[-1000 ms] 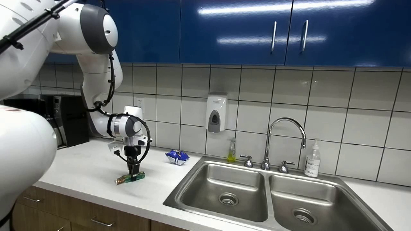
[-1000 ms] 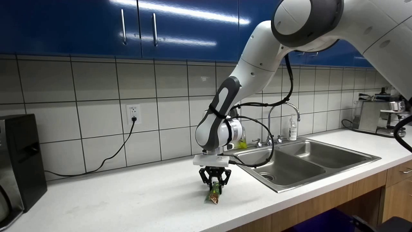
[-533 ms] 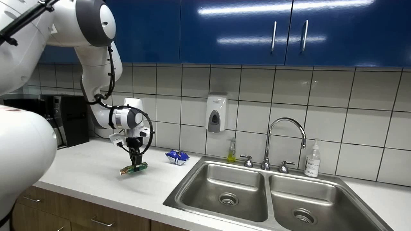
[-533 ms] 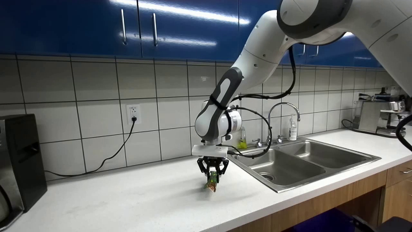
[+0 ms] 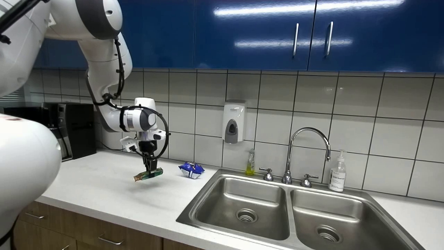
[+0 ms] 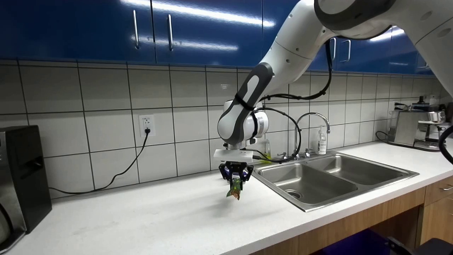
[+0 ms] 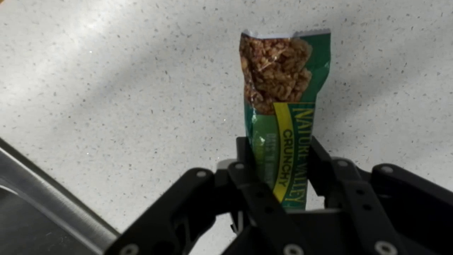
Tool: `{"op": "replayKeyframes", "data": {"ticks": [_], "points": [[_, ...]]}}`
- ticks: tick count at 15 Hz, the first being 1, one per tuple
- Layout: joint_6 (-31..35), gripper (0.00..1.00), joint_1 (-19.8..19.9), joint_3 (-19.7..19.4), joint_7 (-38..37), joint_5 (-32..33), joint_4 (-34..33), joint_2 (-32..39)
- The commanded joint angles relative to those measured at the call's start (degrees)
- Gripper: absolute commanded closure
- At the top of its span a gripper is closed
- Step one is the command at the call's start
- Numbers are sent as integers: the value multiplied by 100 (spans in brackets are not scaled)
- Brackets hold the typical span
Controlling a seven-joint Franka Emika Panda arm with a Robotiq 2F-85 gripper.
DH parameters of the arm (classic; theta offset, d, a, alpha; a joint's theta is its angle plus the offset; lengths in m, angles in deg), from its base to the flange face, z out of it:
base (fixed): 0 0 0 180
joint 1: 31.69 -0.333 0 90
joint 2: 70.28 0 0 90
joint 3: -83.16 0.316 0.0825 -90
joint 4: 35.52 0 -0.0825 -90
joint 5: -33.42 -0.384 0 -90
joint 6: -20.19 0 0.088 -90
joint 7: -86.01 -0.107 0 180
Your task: Put the chocolate bar inside the sink
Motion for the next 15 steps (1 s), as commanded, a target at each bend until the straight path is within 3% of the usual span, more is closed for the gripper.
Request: {"op": "replayKeyframes", "data": {"ticks": [1,15], "points": [[-58,84,183,-15,-68,270,267,-339],[272,84,860,-500,2,587,756,-547]]}}
